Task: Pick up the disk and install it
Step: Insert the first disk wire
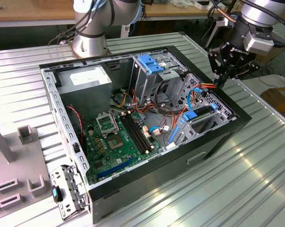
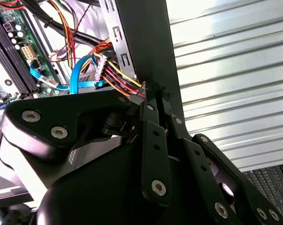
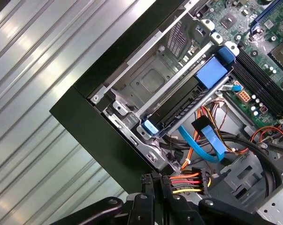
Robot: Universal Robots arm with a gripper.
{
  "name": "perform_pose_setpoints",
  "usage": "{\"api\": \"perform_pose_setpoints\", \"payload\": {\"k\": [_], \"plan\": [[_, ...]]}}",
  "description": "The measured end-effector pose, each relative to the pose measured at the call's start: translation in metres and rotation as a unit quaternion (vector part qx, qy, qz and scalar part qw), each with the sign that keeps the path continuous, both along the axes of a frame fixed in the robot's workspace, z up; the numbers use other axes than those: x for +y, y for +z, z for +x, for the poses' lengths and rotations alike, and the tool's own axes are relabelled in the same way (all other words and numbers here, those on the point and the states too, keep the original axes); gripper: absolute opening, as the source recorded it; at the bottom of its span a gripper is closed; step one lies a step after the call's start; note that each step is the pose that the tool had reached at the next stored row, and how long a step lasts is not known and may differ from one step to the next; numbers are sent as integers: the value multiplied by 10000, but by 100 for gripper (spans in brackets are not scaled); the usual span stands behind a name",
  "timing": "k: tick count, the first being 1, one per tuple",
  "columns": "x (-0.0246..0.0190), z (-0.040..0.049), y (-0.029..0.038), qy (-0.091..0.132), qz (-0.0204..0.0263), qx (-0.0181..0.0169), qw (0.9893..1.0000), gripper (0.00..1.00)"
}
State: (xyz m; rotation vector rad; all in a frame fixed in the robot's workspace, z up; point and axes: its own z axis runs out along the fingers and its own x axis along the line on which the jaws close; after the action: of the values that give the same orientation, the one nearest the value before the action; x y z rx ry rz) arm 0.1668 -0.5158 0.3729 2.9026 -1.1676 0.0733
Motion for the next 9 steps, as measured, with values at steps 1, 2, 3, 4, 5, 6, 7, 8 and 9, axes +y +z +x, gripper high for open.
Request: {"api": "perform_pose_setpoints", "payload": {"k": [1,2,3,4,5,6,7,8,9], "plan": [[0,1,0,-4,52,27,10000,17],[0,2,1,-9,118,80,9999,17],[-1,8,1,-9,124,112,9999,17],[-1,11,1,-10,124,112,9999,17],[-1,19,1,-9,119,112,9999,17],[-1,25,1,-10,56,111,9999,17],[-1,27,1,-11,-39,107,9999,17],[-1,27,1,-11,-70,106,9999,17],[-2,27,1,-12,-70,107,9999,17]]}}
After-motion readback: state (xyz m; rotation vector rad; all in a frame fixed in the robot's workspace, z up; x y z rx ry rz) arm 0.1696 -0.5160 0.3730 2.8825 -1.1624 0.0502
